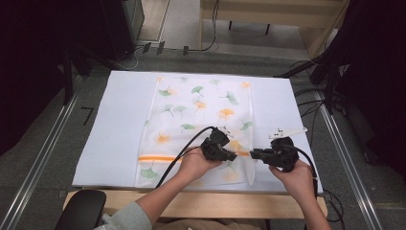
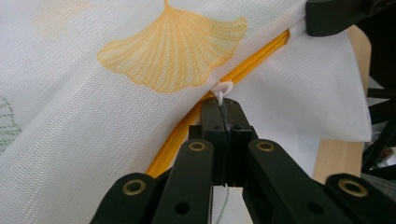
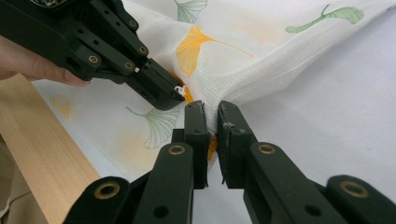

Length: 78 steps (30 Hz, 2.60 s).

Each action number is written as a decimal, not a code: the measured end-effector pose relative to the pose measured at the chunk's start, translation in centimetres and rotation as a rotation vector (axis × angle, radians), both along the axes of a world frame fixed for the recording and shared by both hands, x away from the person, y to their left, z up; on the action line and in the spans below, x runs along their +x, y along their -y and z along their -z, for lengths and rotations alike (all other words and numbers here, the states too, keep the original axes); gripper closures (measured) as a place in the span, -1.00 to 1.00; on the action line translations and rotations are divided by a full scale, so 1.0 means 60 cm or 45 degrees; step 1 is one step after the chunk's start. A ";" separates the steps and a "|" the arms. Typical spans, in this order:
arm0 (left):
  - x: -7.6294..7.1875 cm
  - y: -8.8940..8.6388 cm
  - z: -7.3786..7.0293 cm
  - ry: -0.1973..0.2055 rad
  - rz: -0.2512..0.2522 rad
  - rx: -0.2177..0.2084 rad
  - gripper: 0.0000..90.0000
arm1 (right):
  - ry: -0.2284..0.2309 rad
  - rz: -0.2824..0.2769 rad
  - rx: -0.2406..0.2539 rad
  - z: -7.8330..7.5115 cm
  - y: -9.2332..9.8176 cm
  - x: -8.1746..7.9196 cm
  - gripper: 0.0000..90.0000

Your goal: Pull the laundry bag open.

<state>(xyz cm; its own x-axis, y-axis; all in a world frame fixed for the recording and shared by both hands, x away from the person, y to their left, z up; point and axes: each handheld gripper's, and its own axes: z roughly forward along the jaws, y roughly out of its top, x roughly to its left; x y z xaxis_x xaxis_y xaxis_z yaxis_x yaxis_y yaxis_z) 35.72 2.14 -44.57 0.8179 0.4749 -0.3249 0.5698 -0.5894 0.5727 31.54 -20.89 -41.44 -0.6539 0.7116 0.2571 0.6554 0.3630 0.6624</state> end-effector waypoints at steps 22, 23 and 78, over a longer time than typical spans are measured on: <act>0.000 -0.005 0.001 -0.013 0.009 0.012 1.00 | -0.013 0.002 0.004 0.004 0.005 0.003 0.90; 0.000 -0.007 0.002 -0.018 0.006 0.007 1.00 | -0.014 0.002 0.003 0.004 0.006 0.003 0.90; 0.000 -0.093 0.013 -0.040 -0.061 0.051 1.00 | -0.035 0.025 -0.022 0.010 0.016 0.009 0.89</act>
